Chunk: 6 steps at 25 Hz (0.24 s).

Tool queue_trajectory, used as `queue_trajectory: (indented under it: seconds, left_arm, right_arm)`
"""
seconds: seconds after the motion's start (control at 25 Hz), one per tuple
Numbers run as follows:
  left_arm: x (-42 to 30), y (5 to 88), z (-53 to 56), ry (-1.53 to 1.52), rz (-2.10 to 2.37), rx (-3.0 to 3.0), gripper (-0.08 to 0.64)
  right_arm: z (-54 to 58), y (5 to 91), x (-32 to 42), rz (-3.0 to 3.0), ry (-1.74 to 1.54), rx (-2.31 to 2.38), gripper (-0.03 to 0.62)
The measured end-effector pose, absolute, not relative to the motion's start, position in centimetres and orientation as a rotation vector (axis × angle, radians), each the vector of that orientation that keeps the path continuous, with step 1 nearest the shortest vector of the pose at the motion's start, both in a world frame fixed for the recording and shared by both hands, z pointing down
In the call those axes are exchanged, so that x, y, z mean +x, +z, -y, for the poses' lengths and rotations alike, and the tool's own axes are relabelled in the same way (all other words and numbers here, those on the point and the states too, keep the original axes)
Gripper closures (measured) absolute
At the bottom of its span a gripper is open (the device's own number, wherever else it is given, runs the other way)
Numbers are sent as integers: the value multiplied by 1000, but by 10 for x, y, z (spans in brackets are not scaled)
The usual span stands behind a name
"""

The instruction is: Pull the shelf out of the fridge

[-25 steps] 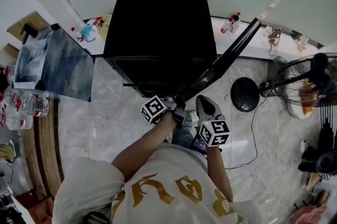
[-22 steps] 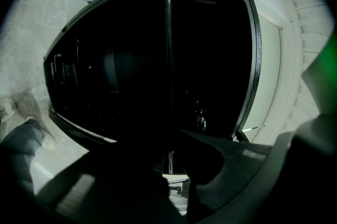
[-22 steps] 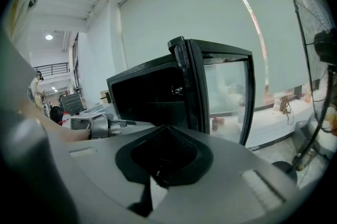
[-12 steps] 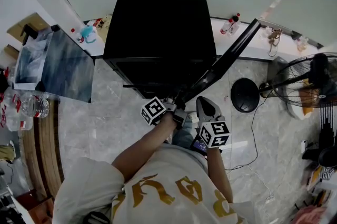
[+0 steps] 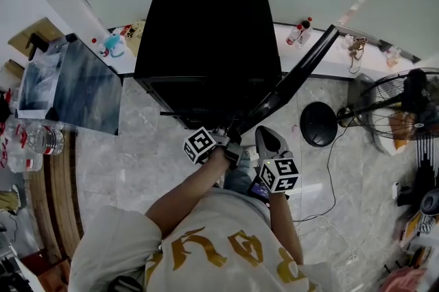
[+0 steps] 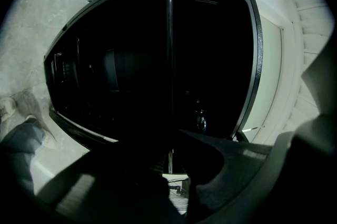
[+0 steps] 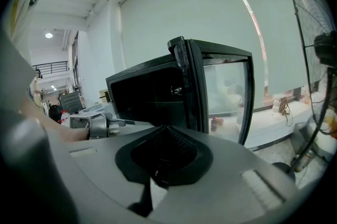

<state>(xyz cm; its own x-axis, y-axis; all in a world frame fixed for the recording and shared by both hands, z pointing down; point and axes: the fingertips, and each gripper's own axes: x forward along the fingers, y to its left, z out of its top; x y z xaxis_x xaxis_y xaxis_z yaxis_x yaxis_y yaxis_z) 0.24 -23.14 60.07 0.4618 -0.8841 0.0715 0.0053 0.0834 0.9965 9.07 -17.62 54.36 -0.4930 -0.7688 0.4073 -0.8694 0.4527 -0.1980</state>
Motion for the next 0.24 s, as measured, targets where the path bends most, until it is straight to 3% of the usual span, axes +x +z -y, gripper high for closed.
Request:
queue_trajectory:
  seconds: [0.24]
  left_arm:
    - [2,602,232,-805,866,1325,537]
  right_arm:
    - [176,545,89,2444,559,1411,580]
